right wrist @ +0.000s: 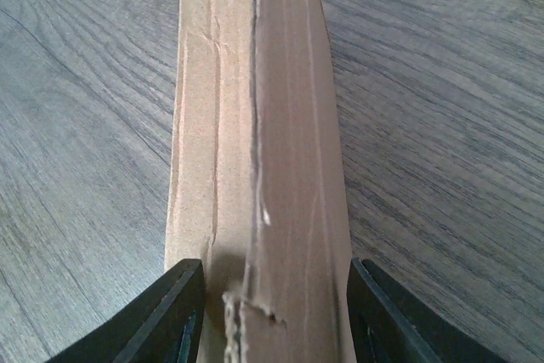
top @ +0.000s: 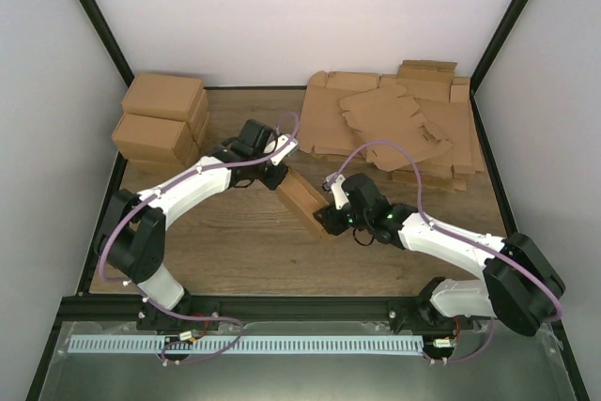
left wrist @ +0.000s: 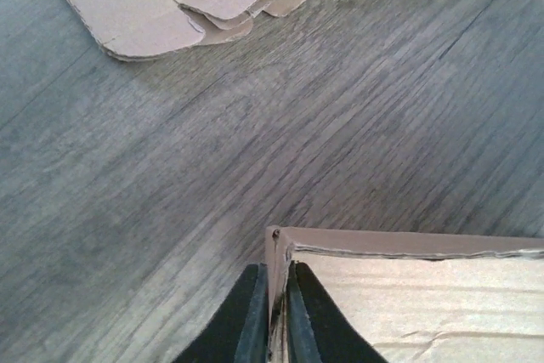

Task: Fold the paper box

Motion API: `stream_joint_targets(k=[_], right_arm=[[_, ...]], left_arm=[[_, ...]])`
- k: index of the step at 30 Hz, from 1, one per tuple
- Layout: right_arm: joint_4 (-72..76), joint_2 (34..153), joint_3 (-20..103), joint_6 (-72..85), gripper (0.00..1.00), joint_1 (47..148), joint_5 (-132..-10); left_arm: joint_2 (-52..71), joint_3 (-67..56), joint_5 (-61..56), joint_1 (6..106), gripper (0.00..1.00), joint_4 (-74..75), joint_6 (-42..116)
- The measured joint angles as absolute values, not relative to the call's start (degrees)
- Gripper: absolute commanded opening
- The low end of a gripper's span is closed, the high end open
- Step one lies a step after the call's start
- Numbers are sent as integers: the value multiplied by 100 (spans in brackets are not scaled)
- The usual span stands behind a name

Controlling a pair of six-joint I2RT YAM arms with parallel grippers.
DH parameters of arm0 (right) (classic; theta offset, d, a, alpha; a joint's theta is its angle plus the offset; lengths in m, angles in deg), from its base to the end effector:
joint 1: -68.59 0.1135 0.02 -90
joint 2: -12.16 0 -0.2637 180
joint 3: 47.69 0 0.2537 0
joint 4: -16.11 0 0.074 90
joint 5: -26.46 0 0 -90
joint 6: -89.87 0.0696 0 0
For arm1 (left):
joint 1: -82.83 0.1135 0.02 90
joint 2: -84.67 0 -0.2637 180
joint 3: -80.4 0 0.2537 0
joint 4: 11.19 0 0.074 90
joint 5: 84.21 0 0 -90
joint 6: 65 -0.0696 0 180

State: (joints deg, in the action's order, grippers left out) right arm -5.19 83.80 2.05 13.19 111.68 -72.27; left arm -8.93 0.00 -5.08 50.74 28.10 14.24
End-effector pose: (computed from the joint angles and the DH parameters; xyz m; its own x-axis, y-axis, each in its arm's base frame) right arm 0.1946 0.1966 0.1714 -0.6606 -0.3062 -0.6854 -0.6205 0.7366 0.2691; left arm 0.3067 -0.2078 0.2058 -0.5447 0.5579 -0.6261 0.7336 0.6788 -0.0333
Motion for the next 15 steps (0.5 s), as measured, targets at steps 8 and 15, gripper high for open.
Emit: stream_joint_targets(k=[8,15], right_arm=[[-532,8380,209,1334,64,11161,-7177],[-711,8378,286,1345,78,11152,-7186]], left_arm=[[-893,-4,-580,5054,4,2869,1361],[-891,44,-606,5054,4,2777,1358]])
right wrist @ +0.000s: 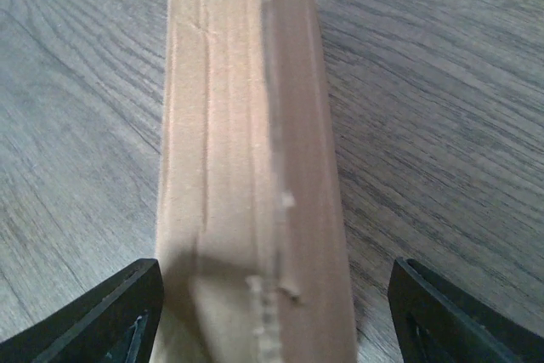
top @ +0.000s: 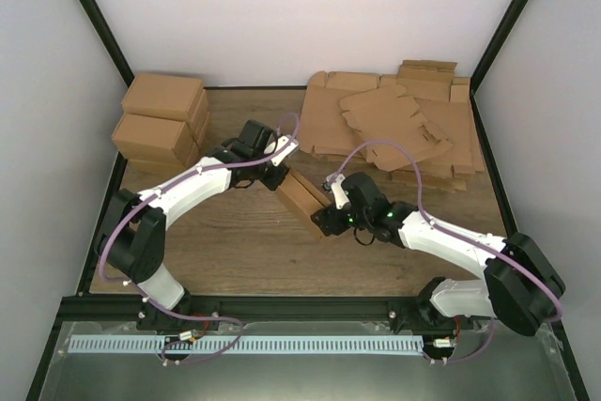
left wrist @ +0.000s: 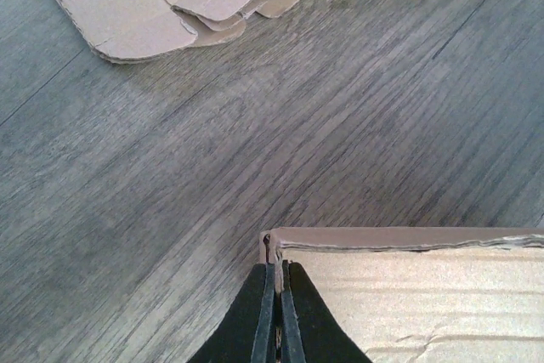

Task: Fold the paper box

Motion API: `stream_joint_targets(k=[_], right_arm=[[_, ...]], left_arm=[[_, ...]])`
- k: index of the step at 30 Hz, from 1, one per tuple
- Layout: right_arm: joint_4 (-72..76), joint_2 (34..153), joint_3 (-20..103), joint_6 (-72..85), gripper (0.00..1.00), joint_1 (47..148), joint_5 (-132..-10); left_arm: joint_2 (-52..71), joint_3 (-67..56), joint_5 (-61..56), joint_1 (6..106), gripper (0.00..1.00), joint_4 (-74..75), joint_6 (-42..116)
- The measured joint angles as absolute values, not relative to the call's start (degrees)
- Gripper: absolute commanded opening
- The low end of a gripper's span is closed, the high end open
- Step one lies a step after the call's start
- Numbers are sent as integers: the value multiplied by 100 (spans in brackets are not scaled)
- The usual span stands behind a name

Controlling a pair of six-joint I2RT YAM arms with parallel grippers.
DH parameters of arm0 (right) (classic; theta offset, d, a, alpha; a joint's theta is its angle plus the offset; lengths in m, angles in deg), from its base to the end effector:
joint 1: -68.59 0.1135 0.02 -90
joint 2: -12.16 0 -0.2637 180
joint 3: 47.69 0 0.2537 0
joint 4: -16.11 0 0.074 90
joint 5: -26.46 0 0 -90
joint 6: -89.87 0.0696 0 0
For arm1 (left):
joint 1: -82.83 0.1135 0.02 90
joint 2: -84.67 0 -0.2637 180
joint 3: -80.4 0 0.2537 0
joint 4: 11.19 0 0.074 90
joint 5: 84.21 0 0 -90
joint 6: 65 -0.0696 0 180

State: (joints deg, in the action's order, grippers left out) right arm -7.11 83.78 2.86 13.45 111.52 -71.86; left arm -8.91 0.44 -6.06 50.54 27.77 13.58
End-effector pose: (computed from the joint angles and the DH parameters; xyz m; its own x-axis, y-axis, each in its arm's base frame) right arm 0.1951 0.1953 0.1728 -0.6730 -0.3088 -0.6721 -0.6088 0.7473 0.2663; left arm 0.3046 -0.2094 0.2041 -0.5337 0.5665 -0.6279 0.7488 0.6616 -0.0395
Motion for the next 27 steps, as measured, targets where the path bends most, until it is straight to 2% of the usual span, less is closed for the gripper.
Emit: stream_joint_targets(k=[5,7,23,25,27], right_arm=[[-956,8356,443,1278,90,11152,-7251],[-1041,8321,526,1247,99,11152,-7249],[-1920,8594,1204,1048,99,11830,-5833],[-2021,8717,1204,1037,98,11830,-5736],[-2084,8791,1204,1022,92,11830,-5699]], left_arm=[[-891,59,-628,5054,4,2742,1367],[-891,63,-633,5054,4,2729,1371],[-891,83,-628,5043,4,2681,1391],[-891,83,-626,5041,4,2681,1391],[-891,83,-626,5041,4,2681,1393]])
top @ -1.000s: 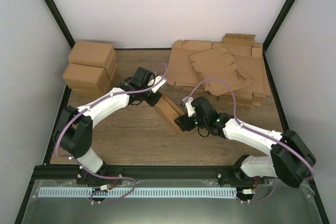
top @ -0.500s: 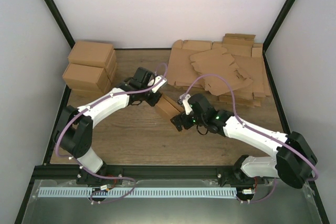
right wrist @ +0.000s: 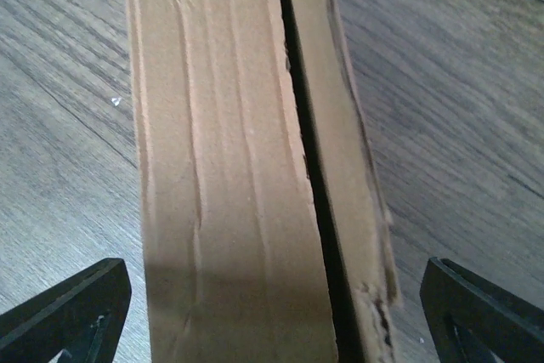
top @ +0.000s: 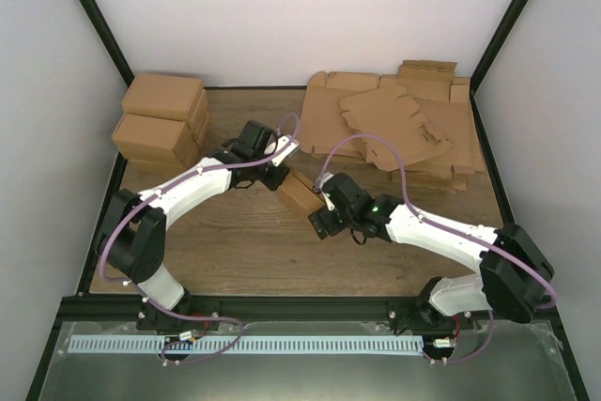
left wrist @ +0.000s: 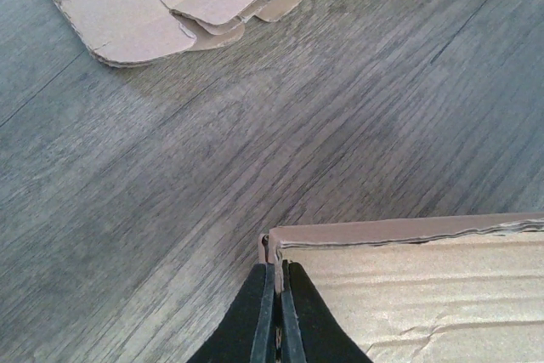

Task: Fold the paper box

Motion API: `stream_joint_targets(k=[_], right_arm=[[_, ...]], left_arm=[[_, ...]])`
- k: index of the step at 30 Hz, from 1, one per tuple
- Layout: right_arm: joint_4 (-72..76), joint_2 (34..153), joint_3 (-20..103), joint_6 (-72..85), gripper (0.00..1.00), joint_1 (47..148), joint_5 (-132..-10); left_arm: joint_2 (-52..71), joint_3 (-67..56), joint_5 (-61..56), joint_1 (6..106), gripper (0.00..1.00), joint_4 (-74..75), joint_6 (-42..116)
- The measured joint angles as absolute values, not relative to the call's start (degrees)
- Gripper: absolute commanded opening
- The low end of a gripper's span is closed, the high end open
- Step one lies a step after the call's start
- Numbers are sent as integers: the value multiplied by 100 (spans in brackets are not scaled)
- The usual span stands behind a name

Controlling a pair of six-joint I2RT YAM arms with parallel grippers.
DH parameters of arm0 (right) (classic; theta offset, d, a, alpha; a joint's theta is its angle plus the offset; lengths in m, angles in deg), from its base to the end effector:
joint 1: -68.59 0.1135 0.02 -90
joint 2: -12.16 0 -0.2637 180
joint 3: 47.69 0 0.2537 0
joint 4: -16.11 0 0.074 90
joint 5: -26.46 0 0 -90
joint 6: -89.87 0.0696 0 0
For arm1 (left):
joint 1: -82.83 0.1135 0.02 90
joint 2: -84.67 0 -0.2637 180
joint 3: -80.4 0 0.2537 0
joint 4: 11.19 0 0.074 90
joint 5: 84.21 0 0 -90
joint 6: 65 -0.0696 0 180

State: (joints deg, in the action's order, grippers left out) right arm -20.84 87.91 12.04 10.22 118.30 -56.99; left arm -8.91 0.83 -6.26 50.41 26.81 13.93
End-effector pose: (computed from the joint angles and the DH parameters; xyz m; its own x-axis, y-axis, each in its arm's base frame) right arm 0.1904 0.2124 0.1848 -0.6360 -0.4742 -0.6088 -0.6090 0.7929 0.0186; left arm 0.3046 -0.2107 0.2033 -0.5314 0.5599 -0.6357 0.7487 0.6614 -0.0433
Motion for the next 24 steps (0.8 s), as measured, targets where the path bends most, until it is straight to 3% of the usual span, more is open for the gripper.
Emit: stream_joint_targets(k=[6,15,24], right_arm=[[-2158,8826,1204,1026,71,11834,-5634],[-2156,8773,1204,1090,62,11839,-5638],[-2167,8773,1204,1127,62,11867,-5653]], left_arm=[[-891,83,-622,5041,4,2683,1400],[-856,149,-558,5025,4,2630,1406],[-685,350,-508,5004,4,2563,1472]])
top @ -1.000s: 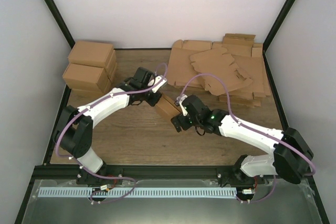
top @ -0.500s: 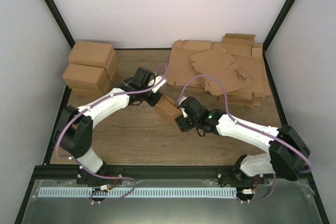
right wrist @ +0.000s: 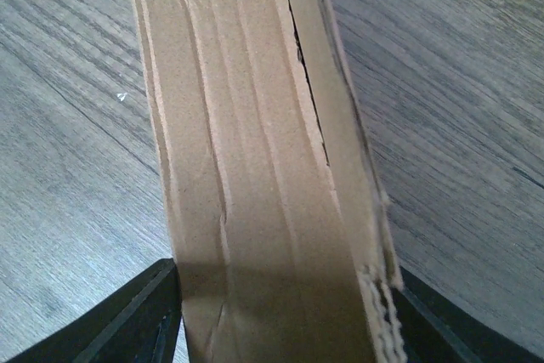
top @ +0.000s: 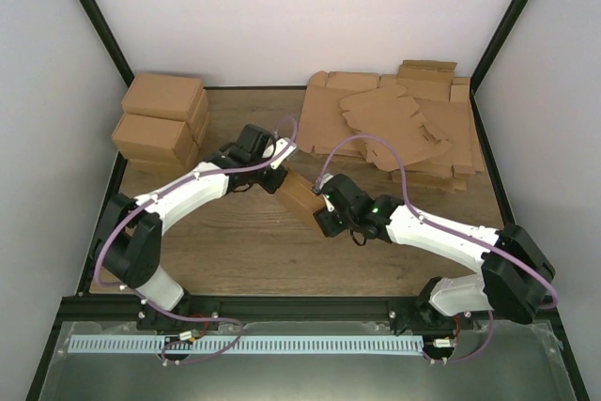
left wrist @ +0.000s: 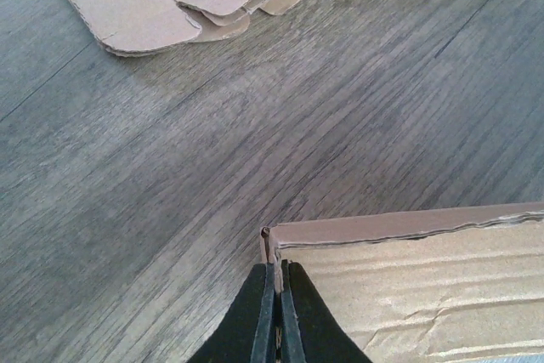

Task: Fold the paper box

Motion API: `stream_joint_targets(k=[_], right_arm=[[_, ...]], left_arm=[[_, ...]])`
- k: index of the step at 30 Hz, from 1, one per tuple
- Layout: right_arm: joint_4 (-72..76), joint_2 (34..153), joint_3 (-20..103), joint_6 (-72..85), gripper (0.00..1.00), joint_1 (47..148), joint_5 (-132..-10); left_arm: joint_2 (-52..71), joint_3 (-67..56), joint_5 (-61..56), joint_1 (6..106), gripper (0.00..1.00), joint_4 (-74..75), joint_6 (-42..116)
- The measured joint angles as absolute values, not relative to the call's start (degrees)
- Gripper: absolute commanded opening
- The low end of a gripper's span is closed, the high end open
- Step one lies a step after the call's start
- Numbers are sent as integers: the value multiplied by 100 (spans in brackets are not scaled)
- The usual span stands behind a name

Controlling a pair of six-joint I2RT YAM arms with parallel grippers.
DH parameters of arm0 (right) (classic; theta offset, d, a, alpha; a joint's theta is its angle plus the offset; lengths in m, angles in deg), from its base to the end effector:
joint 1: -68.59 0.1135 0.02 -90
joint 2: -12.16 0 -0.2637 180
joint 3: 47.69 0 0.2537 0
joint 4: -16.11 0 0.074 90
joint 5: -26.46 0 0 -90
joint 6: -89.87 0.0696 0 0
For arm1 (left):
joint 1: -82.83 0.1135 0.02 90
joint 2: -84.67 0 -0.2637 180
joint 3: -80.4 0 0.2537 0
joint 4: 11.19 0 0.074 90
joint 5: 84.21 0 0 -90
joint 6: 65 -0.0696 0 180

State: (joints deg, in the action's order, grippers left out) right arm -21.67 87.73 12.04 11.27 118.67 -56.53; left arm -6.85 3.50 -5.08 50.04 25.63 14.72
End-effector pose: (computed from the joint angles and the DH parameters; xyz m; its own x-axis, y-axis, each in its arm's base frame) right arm 0.1883 0.2118 0.1844 -0.6477 -0.4684 -0.6009 -0.5985 0.8008 0.0209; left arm 0.2965 -0.2067 0.2018 -0.5343 0.5527 -0.6396 0.7379 0.6741 -0.0339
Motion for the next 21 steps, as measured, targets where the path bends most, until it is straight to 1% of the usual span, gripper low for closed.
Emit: stream_joint_targets(k=[3,5,11,14,17,21], right_arm=[[-2169,8773,1204,1127,62,11867,-5656],[-2171,8773,1204,1129,66,11867,-5653],[-2158,8773,1204,1194,70,11867,-5601],[-2156,8773,1204,1249,70,11867,-5573],[-2160,8773,1204,1273,67,11867,-5531],[-2195,8773,1204,1284,66,11867,-5479]], left_arm=[[-644,422,-497,4995,4,2497,1505],[-628,461,-493,4990,4,2451,1540],[-517,649,-493,4984,4,2296,1608],[-493,713,-488,4973,4,2202,1645],[-493,730,-451,4945,4,2158,1708],[-451,745,-333,4870,4,2171,1820]])
